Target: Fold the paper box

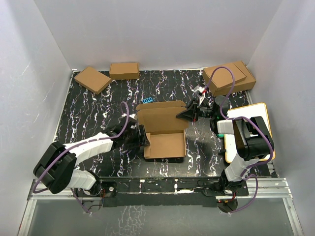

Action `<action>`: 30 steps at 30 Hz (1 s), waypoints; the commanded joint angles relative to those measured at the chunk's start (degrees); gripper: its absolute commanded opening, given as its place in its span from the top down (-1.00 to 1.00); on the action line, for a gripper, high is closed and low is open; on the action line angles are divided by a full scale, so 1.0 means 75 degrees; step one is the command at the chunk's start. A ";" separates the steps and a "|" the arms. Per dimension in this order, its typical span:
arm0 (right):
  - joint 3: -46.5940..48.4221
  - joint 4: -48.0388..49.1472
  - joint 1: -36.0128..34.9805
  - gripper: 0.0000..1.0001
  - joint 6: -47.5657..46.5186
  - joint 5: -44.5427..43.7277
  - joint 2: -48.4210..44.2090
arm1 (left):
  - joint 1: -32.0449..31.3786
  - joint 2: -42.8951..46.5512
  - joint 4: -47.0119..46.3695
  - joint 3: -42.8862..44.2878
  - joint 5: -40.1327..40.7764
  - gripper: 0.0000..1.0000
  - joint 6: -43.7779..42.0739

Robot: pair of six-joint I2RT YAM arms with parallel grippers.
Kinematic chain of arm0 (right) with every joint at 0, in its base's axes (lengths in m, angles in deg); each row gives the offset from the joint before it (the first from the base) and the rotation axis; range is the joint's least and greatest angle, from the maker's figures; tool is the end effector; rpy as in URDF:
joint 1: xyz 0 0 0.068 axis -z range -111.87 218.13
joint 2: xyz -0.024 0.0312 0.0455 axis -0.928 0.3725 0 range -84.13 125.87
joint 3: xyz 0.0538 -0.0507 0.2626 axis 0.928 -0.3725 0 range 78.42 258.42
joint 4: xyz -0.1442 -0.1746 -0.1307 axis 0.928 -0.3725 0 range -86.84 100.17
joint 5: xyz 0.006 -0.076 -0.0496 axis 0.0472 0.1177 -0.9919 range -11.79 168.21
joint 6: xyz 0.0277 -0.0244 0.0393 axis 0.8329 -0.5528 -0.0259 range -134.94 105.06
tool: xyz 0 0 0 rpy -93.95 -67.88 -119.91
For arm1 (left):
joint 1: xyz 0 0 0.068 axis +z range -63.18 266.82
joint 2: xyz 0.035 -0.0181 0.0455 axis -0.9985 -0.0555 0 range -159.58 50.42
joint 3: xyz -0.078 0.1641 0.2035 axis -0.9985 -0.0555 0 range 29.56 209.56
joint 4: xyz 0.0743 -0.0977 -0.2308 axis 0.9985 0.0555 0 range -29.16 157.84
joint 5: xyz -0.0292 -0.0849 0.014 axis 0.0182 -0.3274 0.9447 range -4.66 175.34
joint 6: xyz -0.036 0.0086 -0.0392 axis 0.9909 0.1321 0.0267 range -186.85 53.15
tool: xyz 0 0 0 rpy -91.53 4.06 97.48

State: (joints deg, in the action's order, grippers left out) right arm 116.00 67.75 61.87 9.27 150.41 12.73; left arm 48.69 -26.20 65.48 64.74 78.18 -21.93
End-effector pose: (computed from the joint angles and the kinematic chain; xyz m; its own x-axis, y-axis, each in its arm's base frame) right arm 0.3076 0.0678 0.1931 -0.4284 0.0790 -0.9001 -0.8812 0.1838 0.4356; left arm 0.2003 -0.1628 0.1745 -0.8818 -0.1986 -0.4277 0.0817 0.8289 -0.5534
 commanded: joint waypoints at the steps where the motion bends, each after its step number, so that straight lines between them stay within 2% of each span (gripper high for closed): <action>1: -0.0076 0.0829 0.0015 0.85 -0.0118 0.0042 -0.0058 | -0.0178 -0.0148 0.0463 0.0285 0.0481 -0.18 -0.0114; 14: -0.0062 0.0845 0.0015 0.84 -0.0055 0.0024 -0.0053 | -0.0763 -0.0199 0.1315 0.0781 0.1899 0.09 0.0079; 19: -0.0077 0.0908 0.0015 0.85 -0.0015 0.0051 -0.0038 | -0.1003 -0.0496 0.1668 0.1078 0.2446 0.08 0.0040; 25: -0.0096 0.1000 0.0015 0.84 0.0069 0.0044 -0.0045 | -0.1098 -0.0352 0.0836 0.0605 0.2253 0.02 0.0353; 30: -0.0112 0.1059 0.0015 0.85 0.0122 0.0064 -0.0051 | -0.1086 -0.0273 0.0409 0.0304 0.2082 -0.07 0.0092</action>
State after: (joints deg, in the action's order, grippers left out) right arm 115.32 69.26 61.87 10.65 150.37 12.73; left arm 40.71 -29.63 70.84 68.98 93.70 -20.05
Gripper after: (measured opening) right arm 0.091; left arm 0.528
